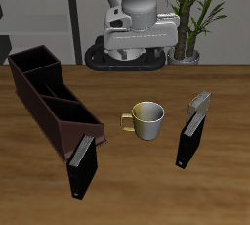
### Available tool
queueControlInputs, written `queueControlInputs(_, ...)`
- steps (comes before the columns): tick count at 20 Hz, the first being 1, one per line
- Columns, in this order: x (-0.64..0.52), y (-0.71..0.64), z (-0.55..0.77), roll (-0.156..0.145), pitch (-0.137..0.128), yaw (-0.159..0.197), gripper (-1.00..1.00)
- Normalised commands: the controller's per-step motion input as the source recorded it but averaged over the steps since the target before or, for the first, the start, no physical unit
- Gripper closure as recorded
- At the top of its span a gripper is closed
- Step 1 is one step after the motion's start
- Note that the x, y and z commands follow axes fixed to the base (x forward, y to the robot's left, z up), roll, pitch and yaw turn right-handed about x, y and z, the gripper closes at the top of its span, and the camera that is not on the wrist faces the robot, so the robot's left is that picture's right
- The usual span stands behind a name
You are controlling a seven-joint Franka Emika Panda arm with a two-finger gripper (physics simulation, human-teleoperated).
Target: Place the yellow book into the right desk caddy's back compartment
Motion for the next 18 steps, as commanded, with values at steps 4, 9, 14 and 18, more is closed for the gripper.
queueControlInputs(4, 0.00, 0.24, -0.06, -0.028, -0.006, -0.090, -1.00)
queueControlInputs(9, -0.03, 0.41, -0.17, -0.007, -0.018, -0.087, -1.00)
queueControlInputs(14, 0.06, 0.43, -0.25, -0.020, 0.004, -0.100, -1.00)
queueControlInputs(18, -0.02, 0.30, -0.14, -0.022, -0.013, -0.083, -1.00)
